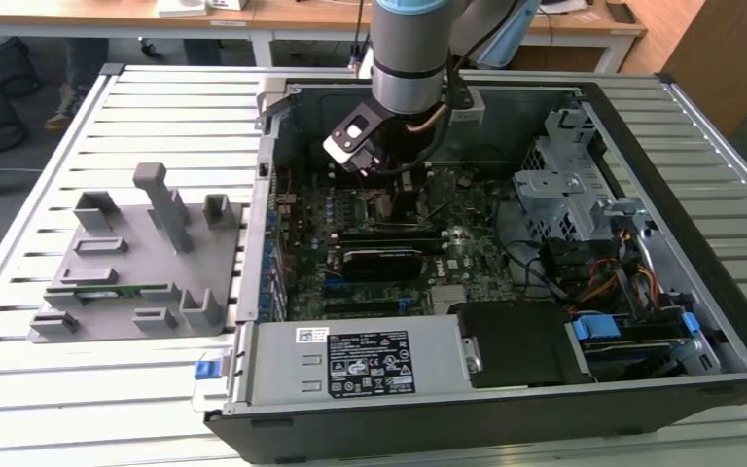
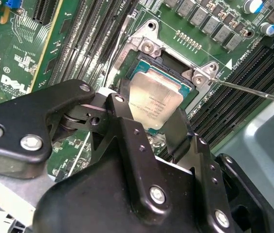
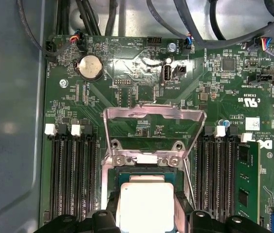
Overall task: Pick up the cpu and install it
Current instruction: 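Place the cpu into insertion slot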
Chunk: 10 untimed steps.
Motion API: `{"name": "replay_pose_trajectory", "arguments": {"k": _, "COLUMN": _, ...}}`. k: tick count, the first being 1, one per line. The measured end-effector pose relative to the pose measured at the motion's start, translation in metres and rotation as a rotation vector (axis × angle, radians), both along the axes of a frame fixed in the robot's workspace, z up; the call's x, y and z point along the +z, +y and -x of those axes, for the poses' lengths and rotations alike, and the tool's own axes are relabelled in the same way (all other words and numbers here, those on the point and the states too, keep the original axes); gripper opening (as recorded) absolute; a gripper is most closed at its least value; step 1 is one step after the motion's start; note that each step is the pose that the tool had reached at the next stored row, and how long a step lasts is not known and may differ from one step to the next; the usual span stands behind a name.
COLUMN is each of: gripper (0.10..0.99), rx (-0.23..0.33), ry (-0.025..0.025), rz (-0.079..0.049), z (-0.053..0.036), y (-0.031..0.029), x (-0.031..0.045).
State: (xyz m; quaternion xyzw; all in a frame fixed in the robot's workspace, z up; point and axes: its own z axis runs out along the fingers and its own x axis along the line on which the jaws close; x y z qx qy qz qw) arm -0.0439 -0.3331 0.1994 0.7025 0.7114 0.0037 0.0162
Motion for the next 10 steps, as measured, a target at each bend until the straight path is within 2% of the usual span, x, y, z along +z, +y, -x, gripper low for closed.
{"name": "replay_pose_trajectory", "arguments": {"k": 10, "gripper": 0.525, "rx": -0.003, "ry": 0.0001, "rz": 0.000, "z": -0.0003, "y": 0.0000, "x": -0.0033}}
